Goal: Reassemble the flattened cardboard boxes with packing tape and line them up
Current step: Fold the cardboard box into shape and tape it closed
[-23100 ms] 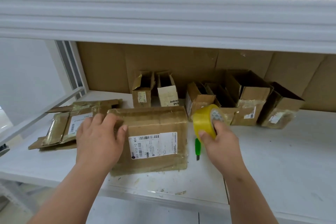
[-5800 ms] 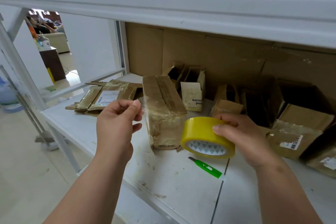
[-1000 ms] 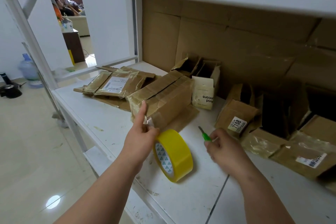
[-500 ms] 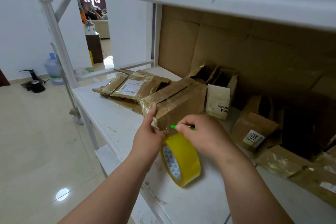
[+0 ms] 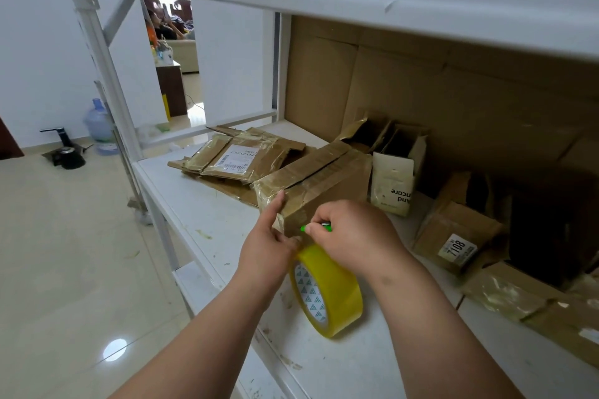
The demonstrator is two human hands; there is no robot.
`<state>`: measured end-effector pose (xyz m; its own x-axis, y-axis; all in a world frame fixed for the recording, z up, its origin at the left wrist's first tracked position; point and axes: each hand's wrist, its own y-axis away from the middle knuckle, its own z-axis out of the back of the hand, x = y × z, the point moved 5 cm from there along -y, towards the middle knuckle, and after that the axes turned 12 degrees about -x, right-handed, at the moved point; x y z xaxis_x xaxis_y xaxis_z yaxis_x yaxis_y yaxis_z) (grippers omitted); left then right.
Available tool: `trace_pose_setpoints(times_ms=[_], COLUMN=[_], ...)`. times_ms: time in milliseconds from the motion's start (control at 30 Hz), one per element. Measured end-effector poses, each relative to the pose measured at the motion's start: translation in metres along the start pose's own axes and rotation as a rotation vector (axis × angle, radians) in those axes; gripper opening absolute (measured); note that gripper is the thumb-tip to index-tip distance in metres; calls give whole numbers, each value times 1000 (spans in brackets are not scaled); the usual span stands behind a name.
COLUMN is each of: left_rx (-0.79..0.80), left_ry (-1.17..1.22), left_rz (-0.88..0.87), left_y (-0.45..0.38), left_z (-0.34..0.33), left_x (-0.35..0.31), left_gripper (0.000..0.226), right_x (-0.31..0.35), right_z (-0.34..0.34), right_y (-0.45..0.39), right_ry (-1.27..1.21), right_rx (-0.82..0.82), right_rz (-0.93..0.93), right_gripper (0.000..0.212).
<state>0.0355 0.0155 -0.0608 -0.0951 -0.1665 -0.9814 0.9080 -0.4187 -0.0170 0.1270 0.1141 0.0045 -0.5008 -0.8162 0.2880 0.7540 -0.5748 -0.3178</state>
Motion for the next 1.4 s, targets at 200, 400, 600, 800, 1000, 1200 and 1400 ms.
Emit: trace_pose_setpoints(times_ms=[200, 400, 600, 800, 1000, 1200, 1400], left_rx=[0, 17, 29, 26, 18, 7, 16], left_ry=[9, 30, 41, 58, 58, 1, -43], left_rz=[3, 7, 13, 11, -3, -30, -27], left_y=[-2, -3, 0, 1, 2, 1, -4], left_z=[-1, 0, 0, -1, 0, 1, -1], left_x=[2, 3, -1, -3, -6, -6, -5], left_gripper=[75, 75, 76, 77, 78, 76, 76], right_x=[3, -8, -21, -15, -4, 5, -1], right_z=[1, 4, 7, 2, -1, -2, -1], right_y=[-3, 1, 6, 6, 3, -2, -5], right_ry=[22, -47, -217, -230, -167, -80, -52], right_rx=[0, -21, -21, -52, -73, -78, -62], right_rz=[12, -58, -102, 15, 95, 184, 211], right_gripper=[22, 19, 28, 15, 18, 21, 14])
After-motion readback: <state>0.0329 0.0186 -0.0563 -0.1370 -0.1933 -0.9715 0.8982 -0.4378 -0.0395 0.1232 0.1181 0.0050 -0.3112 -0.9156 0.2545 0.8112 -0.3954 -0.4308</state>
